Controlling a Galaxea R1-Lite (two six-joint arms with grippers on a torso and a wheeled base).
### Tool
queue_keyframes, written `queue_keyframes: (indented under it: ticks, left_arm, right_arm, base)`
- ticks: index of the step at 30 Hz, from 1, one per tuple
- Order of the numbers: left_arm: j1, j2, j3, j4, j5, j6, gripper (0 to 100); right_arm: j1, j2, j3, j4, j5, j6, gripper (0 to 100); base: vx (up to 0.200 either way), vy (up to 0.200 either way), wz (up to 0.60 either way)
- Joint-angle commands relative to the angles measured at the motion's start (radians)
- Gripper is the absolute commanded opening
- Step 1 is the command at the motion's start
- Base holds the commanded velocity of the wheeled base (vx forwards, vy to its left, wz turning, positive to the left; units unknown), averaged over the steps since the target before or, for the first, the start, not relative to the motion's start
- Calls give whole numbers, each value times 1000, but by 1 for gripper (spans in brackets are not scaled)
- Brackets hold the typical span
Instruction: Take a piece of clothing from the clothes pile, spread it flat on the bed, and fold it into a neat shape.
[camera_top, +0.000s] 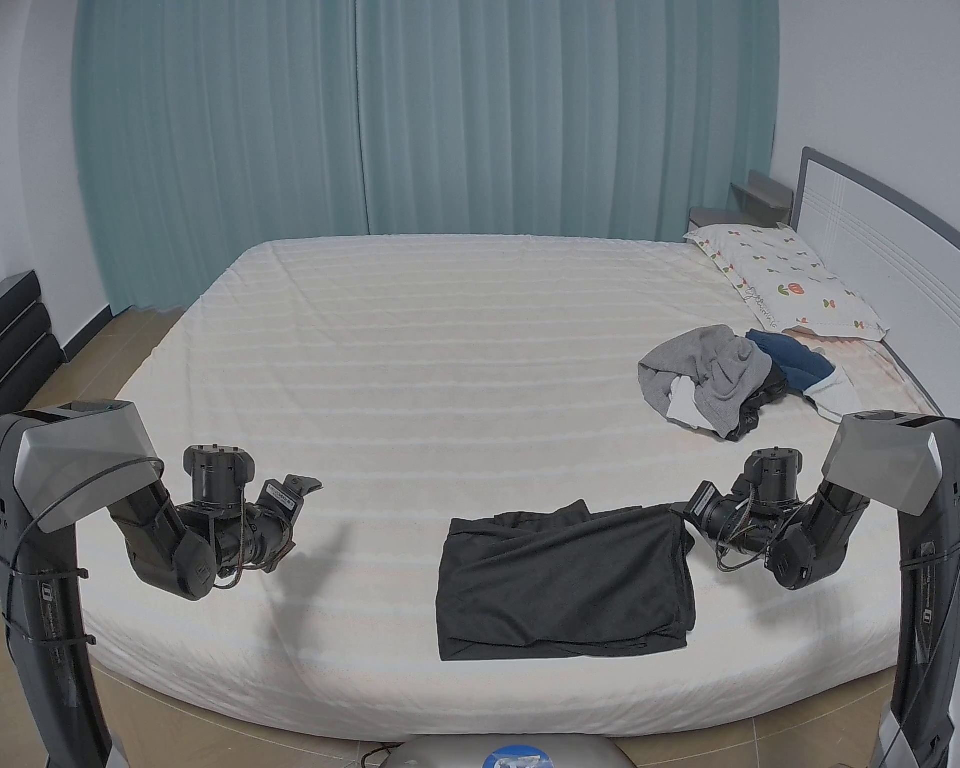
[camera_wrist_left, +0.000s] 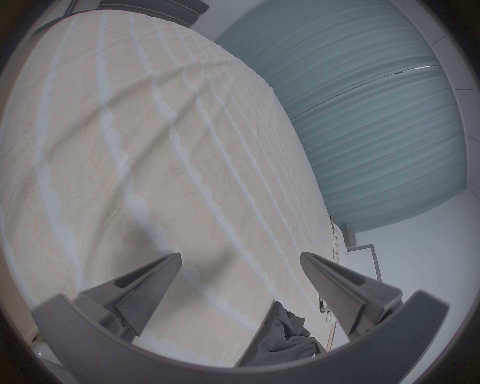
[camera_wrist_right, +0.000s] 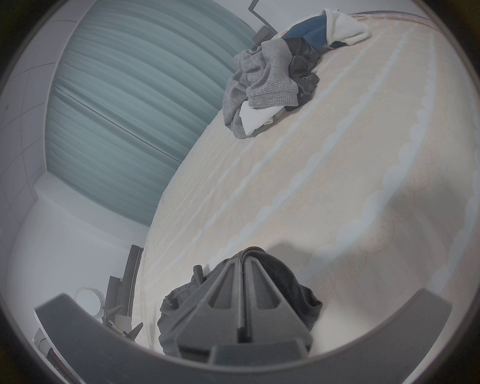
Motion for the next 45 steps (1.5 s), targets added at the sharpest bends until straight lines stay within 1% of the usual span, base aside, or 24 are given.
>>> queue_keyframes:
  ticks: [1,5,6,9,11,16,17,18,19,21,23,25,31,33,39,41,42,45]
  left_arm:
    - [0,1,0,0,0,-1,100]
    - [1,1,0,0,0,-1,100]
    - [0,1,0,0,0,-1,100]
    - [0,1,0,0,0,-1,100]
    - [0,2,0,0,0,-1,100]
    - [0,2,-2,0,0,-1,100]
    - [0,2,0,0,0,-1,100]
    - [0,2,0,0,0,-1,100]
    - [0,2,-2,0,0,-1,100]
    - [0,2,0,0,0,-1,100]
    - [0,2,0,0,2,-1,100]
    - [0,2,0,0,0,-1,100]
    - [0,2,0,0,0,-1,100]
    - [0,2,0,0,0,1,100]
    - [0,2,0,0,0,1,100]
    - [0,2,0,0,0,1,100]
    - [0,2,0,0,0,1,100]
    - [0,2,0,0,0,1,100]
  right_arm:
    - [1,13,-1,2,-1,-2,0]
    - [1,10,6,11,-1,-3,0]
    - [1,2,11,9,-1,-2,100]
    - [1,-21,26,3,-1,-2,100]
    - [0,-93,109,-8,19,-5,100]
    - [3,-177,235,-8,117,-36,100]
    - [7,-194,270,-6,142,-56,100]
    - [11,-200,282,-6,149,-66,100]
    - [17,-208,321,-6,171,-99,100]
    - [29,-211,355,-6,186,-142,100]
    - [46,-210,368,-8,186,-169,100]
    - [54,-208,379,-6,185,-177,100]
    - [64,-211,394,-6,185,-189,100]
    - [66,-197,387,-8,180,-207,100]
    - [69,-173,376,-8,177,-209,100]
    - [83,-145,353,-8,169,-211,100]
    - [83,-142,350,-8,166,-211,0]
    - [103,-144,362,0,96,-232,0]
  base:
    - [0,0,0]
    - [0,0,0]
    - [0,0,0]
    - [0,0,0]
    - [0,0,0]
    - [0,0,0]
    - [-200,0,0]
    - [-200,0,0]
    - [-200,0,0]
    - [-200,0,0]
    - [-200,0,0]
    - [-200,0,0]
    - [0,0,0]
    - [0,0,0]
    - [0,0,0]
    - [0,0,0]
    - [0,0,0]
    - [0,0,0]
